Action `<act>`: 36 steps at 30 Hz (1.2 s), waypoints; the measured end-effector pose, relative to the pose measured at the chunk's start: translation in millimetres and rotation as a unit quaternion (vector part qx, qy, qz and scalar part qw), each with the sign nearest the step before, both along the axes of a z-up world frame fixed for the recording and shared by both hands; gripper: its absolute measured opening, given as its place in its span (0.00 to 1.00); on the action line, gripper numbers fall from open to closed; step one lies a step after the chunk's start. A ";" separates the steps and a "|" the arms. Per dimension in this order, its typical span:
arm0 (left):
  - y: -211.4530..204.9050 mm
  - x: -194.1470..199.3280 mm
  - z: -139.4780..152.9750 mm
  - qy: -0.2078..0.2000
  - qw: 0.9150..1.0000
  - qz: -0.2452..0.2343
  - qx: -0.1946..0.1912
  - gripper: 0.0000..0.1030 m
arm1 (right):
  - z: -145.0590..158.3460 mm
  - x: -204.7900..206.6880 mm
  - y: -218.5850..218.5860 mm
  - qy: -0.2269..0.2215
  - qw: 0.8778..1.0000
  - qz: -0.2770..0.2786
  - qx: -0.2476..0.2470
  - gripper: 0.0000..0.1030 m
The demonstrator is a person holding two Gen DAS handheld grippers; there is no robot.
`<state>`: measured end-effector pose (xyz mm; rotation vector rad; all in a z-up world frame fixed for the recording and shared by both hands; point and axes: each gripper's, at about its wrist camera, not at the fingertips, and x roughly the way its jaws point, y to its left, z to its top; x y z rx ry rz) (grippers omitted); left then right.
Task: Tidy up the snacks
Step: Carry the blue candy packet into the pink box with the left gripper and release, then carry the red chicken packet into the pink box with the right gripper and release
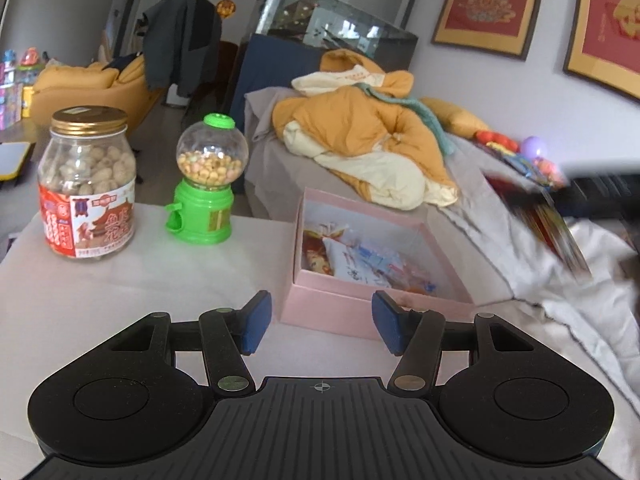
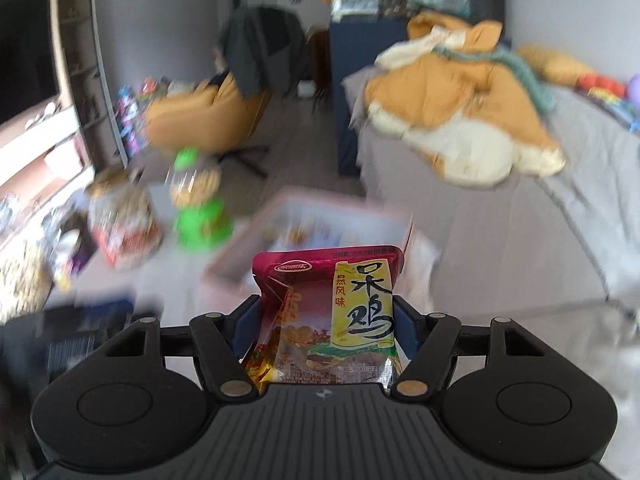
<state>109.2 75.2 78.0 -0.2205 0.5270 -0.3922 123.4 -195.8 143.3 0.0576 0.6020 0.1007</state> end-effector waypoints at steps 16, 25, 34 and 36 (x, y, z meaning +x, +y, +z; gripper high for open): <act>1.9 -9.5 -37.4 0.036 0.998 0.015 0.048 0.59 | -21.4 113.3 37.7 0.035 0.999 0.026 -0.020 0.82; -25.2 -43.1 -48.5 0.041 0.992 0.036 0.117 0.59 | -78.9 10.4 24.1 0.051 0.998 0.029 0.009 0.83; -50.1 -57.0 -74.2 0.069 0.990 0.040 0.115 0.61 | -155.9 -39.1 30.6 0.105 0.994 0.001 0.000 0.86; -59.2 -62.4 -78.4 0.047 0.988 0.047 0.140 0.62 | -162.4 -45.1 35.3 0.095 0.995 -0.017 -0.028 0.98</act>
